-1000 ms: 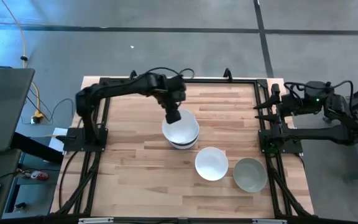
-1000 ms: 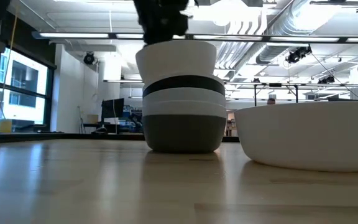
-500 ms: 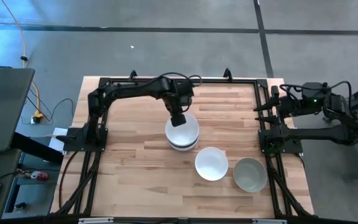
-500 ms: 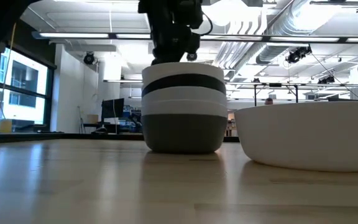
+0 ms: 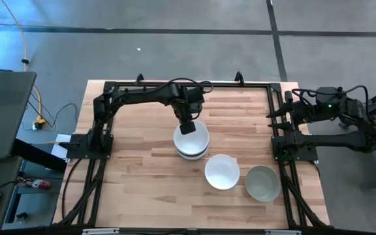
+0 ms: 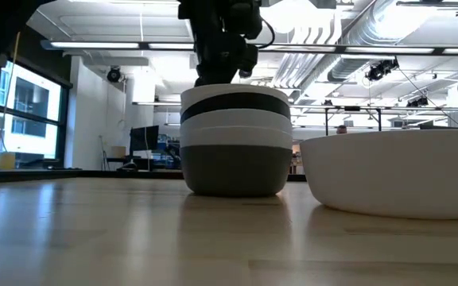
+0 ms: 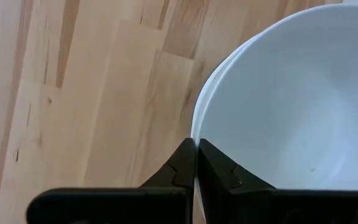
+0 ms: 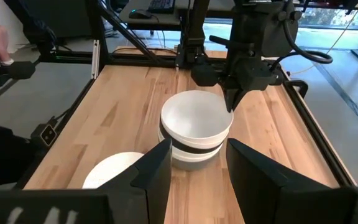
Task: Nest bowls inside each other
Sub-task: Stack the white bowl on top of the white bowl
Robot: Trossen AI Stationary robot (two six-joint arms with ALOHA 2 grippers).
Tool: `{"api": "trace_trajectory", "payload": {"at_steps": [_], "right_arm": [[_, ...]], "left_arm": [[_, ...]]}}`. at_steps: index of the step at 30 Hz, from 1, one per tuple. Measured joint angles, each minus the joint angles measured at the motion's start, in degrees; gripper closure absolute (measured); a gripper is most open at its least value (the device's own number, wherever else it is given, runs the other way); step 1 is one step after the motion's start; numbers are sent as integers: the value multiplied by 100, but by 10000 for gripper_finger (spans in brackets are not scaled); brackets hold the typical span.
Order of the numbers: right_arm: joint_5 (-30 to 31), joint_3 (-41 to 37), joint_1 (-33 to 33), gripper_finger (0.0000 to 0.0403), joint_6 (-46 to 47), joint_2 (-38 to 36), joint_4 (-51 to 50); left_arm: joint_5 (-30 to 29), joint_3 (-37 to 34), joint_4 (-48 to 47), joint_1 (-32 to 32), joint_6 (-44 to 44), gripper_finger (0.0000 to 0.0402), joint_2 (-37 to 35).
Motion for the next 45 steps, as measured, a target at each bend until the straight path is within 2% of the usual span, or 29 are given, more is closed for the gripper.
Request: {"api": "trace_trajectory", "payload": {"at_steps": [15, 26, 32, 39, 45], "right_arm": [[0, 0, 0, 258, 2, 0, -52], [0, 0, 0, 258, 2, 2, -203], [0, 0, 0, 258, -24, 2, -340], [2, 0, 0, 258, -144, 2, -333], [2, 0, 0, 258, -89, 2, -331]], "left_arm": [[367, -4, 303, 54, 186, 401, 2], [763, 7, 303, 20, 323, 401, 673], [721, 2, 298, 49, 339, 401, 624], [214, 0, 260, 92, 344, 402, 281], [323, -4, 273, 85, 342, 401, 259]]}}
